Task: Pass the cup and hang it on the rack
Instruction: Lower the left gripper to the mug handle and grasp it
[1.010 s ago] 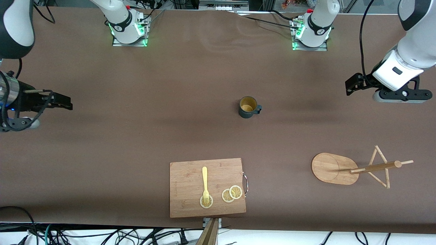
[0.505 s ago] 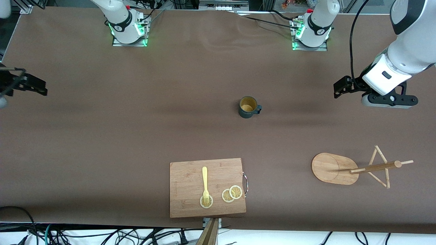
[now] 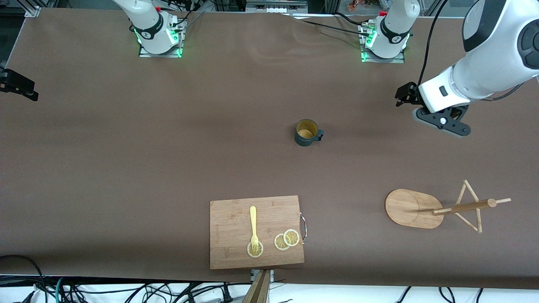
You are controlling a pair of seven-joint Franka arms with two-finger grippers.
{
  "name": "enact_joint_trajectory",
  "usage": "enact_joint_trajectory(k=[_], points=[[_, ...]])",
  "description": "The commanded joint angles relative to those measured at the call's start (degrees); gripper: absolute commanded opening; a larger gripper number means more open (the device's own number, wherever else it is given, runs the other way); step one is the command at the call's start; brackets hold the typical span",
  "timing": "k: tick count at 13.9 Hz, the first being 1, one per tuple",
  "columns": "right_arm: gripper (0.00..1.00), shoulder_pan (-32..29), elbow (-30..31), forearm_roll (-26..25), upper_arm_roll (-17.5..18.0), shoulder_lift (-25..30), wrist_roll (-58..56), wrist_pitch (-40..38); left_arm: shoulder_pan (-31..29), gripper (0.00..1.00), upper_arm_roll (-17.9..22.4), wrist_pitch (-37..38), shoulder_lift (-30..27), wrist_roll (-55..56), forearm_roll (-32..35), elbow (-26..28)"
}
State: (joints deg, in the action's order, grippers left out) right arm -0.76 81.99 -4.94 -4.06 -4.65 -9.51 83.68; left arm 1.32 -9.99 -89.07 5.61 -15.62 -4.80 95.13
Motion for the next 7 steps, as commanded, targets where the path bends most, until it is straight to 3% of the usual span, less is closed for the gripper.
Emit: enact_joint_trajectory(k=[1,7], points=[[1.00,-0.91,1.86,-0.59,0.99,1.23,-2.09,0.61,-1.40,1.00,0.14,-0.04,2.03,-14.57,-8.43,0.23],[1.00,-0.64,-0.08,0.02,1.08,-0.62,-2.27,-0.27,-4.22,1.00,0.23,-18.57,3.09,-54.29,-25.23,16.83]])
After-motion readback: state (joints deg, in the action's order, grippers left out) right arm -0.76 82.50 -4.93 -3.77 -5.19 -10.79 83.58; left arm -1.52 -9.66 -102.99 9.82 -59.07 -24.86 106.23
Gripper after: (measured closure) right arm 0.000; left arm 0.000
